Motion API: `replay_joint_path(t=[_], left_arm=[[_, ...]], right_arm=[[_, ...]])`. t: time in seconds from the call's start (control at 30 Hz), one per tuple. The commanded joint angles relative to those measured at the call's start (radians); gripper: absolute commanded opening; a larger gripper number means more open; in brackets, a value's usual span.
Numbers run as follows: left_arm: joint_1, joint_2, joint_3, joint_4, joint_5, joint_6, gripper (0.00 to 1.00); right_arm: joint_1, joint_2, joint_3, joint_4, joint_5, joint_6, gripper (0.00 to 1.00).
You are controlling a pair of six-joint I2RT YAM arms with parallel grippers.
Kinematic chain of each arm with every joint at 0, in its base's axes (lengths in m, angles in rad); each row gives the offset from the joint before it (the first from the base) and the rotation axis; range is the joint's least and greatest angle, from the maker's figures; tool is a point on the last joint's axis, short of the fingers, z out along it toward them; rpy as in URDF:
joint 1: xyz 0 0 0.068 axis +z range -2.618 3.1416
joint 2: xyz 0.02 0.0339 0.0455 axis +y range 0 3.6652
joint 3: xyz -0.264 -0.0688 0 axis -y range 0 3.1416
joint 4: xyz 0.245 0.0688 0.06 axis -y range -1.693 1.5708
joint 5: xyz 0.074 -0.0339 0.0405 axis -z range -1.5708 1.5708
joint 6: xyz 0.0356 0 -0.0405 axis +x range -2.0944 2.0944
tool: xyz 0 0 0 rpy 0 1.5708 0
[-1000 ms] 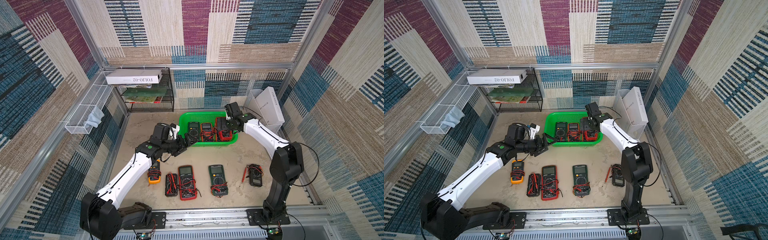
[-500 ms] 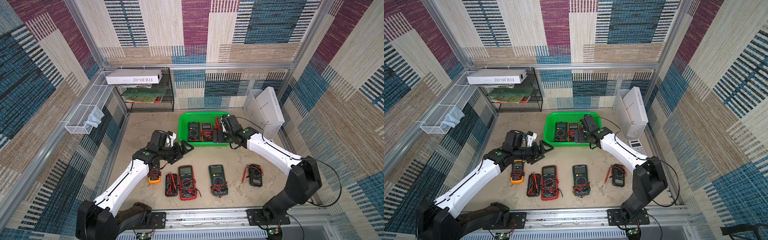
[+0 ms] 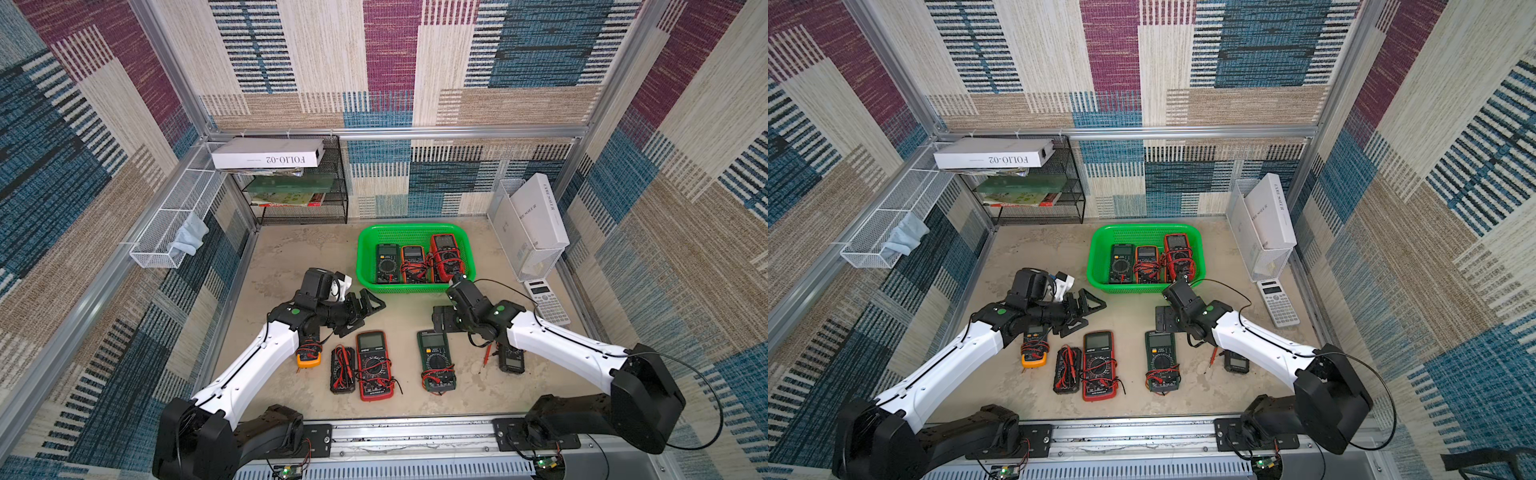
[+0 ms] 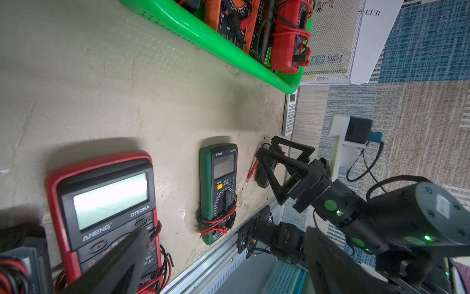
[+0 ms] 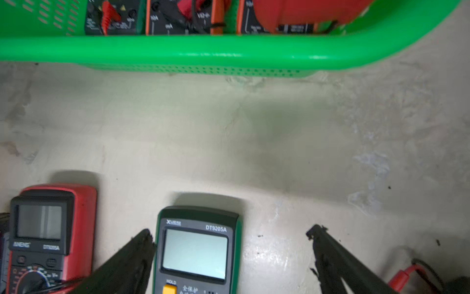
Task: Put the multimeter into the basket
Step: Place the multimeter in the basket, then pick up the multimeter from the center of the board.
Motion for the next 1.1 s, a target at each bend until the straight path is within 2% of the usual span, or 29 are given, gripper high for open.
replay_joint_path(t=[0.0, 0.2, 0.53, 1.07], left_arm=[[0.002, -0.004, -0.027, 0.063, 0.039, -0.007, 1.0], [0.002, -0.02, -0.076, 0.098, 0.057, -0.023, 1.0], [0.003, -0.062, -0.15, 0.128, 0.054, -0.043, 1.0], [0.002, -0.088, -0.194, 0.123, 0.051, -0.042, 1.0]], right_arm=[[0.025, -0.026, -0.042, 0.017, 0.017, 0.054, 1.0], [0.085, -0.038, -0.086, 0.017, 0.018, 0.103, 0.99], [0.193, 0.028, -0.087, -0.003, 0.045, 0.165, 1.0], [0.275, 0.115, -0.055, 0.008, 0.056, 0.206, 0.99]])
